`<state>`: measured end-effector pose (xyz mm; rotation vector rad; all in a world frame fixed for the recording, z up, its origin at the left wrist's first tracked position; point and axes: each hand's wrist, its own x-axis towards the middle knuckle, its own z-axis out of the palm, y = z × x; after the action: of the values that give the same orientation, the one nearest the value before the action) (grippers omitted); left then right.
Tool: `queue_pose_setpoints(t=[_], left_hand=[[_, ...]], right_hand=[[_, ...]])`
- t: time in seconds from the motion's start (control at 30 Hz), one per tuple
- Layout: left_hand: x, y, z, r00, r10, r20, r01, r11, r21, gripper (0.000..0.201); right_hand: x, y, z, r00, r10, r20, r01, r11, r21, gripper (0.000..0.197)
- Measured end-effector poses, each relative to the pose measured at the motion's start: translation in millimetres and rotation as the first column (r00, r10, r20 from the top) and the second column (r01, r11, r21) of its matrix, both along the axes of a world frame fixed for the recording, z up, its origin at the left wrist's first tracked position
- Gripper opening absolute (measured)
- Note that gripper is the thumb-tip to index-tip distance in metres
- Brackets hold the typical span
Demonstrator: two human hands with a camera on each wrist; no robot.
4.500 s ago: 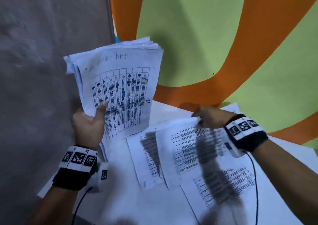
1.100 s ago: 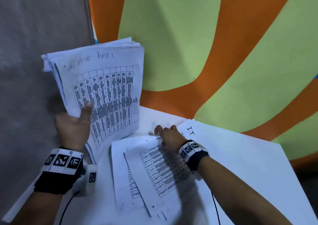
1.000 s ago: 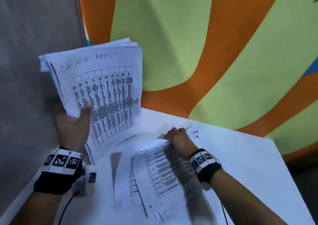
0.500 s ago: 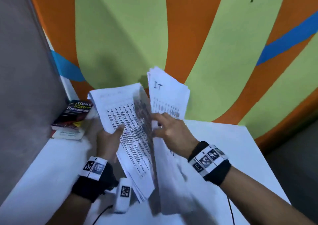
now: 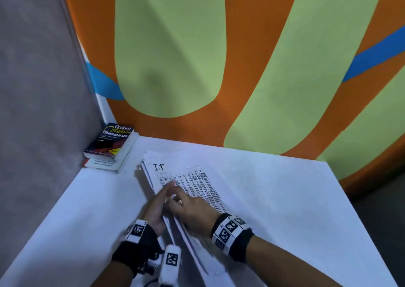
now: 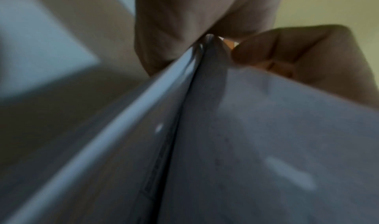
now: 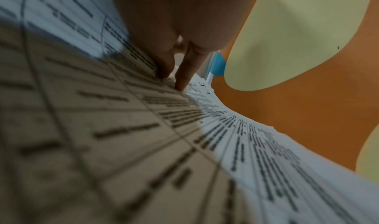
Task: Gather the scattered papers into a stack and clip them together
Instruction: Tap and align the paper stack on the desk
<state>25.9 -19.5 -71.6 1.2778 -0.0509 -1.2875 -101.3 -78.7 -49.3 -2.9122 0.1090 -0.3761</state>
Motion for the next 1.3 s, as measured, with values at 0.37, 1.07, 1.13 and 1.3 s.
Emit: queue_pose_setpoints(t=[0.37,1.07,1.13,1.3], left_hand=[[17.6,0.1,43.5,0.904,-0.046,0.424,0.164,0.955,-0.246,0.055],[-20.6,-43.0,121.1,0.572,0.341,0.746,0.092,0.877,-0.472,0.05],[-21.4,-43.7,118.3,0.577,0.354,0.736,0.058,0.881,-0.469,0.047],[-27.7,-43.5,143.2,0.595,0.387,0.705,0.079,0.844,-0.53,0.021]], right_hand=[[-82.3,-99.7,35.8,0.624,-0.716,-0.312,0.534,0.099,0.84,0.109],[-110.0,-70.1,81.1,0.45,-0.835,0.316,0.16,0.424,0.891,0.051],[-105.1,-67.3,76.2,0.439,-0.84,0.318,0.218,0.443,0.87,0.033],[-97.6,-67.9,93.0,0.387,-0.817,0.428,0.233,0.535,0.812,0.029]])
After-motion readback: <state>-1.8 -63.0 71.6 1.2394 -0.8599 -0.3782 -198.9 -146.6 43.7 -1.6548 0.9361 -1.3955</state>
